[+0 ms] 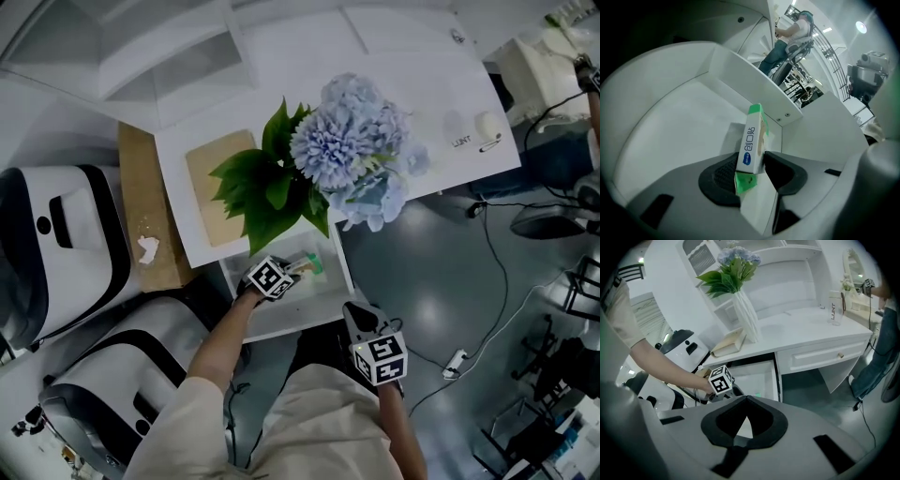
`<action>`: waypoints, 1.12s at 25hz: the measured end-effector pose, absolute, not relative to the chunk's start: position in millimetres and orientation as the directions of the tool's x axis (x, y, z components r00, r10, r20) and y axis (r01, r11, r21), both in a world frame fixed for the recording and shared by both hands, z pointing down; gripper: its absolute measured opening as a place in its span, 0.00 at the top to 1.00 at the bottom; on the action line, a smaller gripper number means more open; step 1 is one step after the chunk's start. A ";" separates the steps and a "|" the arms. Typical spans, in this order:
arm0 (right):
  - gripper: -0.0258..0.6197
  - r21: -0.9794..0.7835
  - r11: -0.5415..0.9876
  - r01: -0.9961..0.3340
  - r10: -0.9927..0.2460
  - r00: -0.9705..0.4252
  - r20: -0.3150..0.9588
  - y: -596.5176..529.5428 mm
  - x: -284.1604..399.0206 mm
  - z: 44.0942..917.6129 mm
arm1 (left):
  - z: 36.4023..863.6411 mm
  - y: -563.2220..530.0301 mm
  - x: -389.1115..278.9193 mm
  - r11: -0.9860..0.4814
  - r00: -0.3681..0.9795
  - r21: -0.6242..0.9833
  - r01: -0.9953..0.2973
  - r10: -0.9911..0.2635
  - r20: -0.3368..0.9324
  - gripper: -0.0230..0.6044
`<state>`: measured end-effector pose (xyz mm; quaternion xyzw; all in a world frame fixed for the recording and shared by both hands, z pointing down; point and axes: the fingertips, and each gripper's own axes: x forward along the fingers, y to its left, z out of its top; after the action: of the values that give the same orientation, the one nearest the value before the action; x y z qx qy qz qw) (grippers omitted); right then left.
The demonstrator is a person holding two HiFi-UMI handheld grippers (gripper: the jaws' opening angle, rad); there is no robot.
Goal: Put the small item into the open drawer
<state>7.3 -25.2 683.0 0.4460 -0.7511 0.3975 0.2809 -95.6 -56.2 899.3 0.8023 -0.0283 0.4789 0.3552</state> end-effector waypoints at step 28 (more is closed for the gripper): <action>0.92 -0.352 0.373 -0.859 -0.457 -0.500 0.735 -20.0 -11.8 671.5 | 842.7 -79.8 -100.0 -0.824 0.544 0.287 -0.489 -0.031 0.839 0.57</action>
<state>-11.8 -20.0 671.5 0.4202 -0.7829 0.3704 0.2708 -100.0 -79.8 842.7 0.8411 -0.1546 0.4520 0.2536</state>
